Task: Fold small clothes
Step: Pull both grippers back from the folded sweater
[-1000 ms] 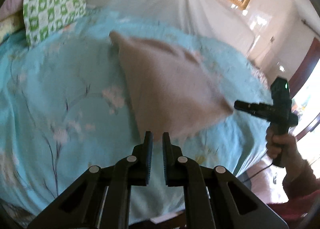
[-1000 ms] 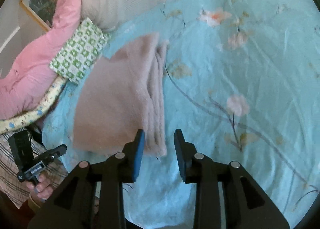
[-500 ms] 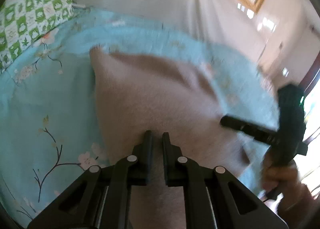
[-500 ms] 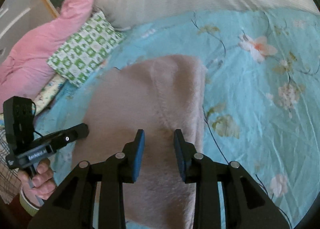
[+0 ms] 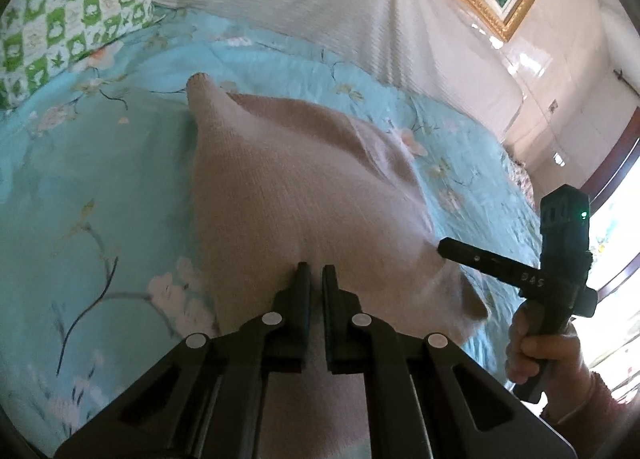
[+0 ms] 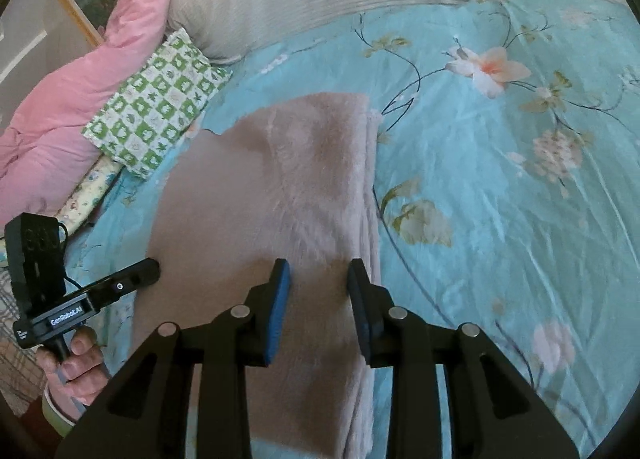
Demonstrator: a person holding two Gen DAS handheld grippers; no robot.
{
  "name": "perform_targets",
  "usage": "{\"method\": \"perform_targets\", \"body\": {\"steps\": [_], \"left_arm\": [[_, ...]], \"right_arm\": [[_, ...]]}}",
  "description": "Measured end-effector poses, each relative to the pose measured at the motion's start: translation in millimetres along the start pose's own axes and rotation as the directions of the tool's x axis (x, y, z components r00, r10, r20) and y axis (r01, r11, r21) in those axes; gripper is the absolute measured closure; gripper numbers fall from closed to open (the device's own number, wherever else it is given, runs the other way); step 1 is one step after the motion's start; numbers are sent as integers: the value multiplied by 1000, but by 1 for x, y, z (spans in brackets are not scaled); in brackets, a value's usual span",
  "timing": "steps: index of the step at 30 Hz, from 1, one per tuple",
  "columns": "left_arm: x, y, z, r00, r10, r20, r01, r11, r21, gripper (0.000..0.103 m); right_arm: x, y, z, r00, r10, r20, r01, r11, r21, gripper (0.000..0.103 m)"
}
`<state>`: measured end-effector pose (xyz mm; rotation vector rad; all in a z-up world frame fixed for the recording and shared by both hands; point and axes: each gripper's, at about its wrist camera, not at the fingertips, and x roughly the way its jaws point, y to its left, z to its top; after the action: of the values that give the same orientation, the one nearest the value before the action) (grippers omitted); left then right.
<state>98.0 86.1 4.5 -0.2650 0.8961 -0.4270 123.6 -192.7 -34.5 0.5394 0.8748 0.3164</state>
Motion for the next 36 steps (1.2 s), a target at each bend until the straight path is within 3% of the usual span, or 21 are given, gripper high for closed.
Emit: {"method": "perform_targets", "body": {"steps": [6, 11, 15, 26, 28, 32, 36], "left_arm": [[-31, -12, -40, 1000, -15, -21, 16, 999, 42, 97], [-20, -6, -70, 992, 72, -100, -68, 997, 42, 98], [-17, -4, -71, 992, 77, -101, -76, 997, 15, 98], [-48, -8, -84, 990, 127, -54, -127, 992, 0, 90], [-51, -10, -88, 989, 142, -51, -142, 990, 0, 87], [-59, -18, -102, 983, 178, -41, -178, 984, 18, 67], [-63, -29, -113, 976, 213, -34, -211, 976, 56, 63]], "right_arm": [[-30, 10, -31, 999, 32, -8, -32, 999, -35, 71], [-29, 6, -55, 999, -13, -44, 10, 998, -55, 71], [-26, 5, -58, 998, -56, -33, 54, 996, -69, 71], [-67, 25, -71, 1000, -16, 5, 17, 998, -67, 71], [-71, 29, -78, 1000, -15, 8, 15, 998, -68, 71], [-79, 37, -95, 1000, -18, 10, 19, 995, -100, 64], [-80, 40, -110, 1000, -20, -4, 19, 993, -113, 61]]}}
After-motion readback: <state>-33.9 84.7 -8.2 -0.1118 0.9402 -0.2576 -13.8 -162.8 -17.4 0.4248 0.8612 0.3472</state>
